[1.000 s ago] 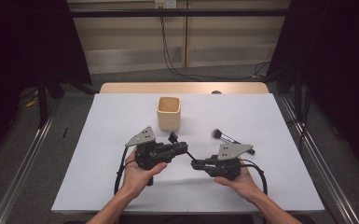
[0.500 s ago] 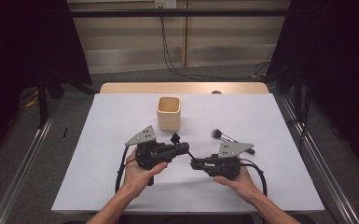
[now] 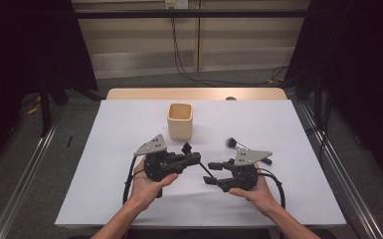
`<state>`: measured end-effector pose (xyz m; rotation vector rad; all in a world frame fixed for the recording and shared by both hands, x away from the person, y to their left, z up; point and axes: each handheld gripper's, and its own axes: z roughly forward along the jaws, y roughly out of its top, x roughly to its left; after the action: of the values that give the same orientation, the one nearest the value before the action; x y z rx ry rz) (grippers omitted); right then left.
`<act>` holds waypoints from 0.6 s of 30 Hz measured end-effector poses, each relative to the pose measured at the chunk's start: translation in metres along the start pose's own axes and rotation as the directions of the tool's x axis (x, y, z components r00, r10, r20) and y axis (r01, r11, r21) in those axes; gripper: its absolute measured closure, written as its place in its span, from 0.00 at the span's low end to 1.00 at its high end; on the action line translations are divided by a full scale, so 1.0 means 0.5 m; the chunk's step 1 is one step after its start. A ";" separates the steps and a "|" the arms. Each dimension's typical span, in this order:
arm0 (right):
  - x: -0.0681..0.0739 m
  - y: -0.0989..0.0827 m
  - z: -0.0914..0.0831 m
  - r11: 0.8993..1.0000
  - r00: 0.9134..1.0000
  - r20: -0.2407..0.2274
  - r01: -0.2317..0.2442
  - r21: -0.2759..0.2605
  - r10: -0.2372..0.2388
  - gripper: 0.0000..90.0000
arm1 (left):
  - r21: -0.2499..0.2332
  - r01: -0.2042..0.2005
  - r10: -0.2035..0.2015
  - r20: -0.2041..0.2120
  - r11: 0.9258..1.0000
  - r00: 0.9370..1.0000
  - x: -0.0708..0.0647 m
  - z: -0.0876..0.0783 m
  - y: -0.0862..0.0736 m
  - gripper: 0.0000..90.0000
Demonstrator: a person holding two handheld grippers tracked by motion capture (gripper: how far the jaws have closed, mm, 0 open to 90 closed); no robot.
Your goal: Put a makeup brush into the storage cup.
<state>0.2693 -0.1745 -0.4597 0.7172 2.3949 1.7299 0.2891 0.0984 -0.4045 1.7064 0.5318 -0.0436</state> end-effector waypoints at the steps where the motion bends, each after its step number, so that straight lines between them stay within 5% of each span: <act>1: 0.000 0.001 -0.001 1.000 1.000 0.002 -0.003 0.000 0.003 0.44 | 0.001 0.000 0.000 -0.002 1.000 1.000 0.000 -0.001 0.000 0.95; 13: 0.001 0.014 -0.016 0.998 0.998 0.050 -0.022 -0.055 0.025 0.09 | 0.016 -0.012 0.013 -0.019 1.000 1.000 0.002 -0.011 0.002 0.95; 18: -0.001 0.015 -0.022 0.998 0.997 0.076 -0.020 -0.062 0.025 0.05 | 0.018 -0.006 0.007 -0.029 1.000 1.000 0.004 -0.018 0.003 0.95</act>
<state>0.2682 -0.1822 -0.4492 0.7899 2.2818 1.7430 0.2893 0.1074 -0.4018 1.7282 0.5493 -0.0186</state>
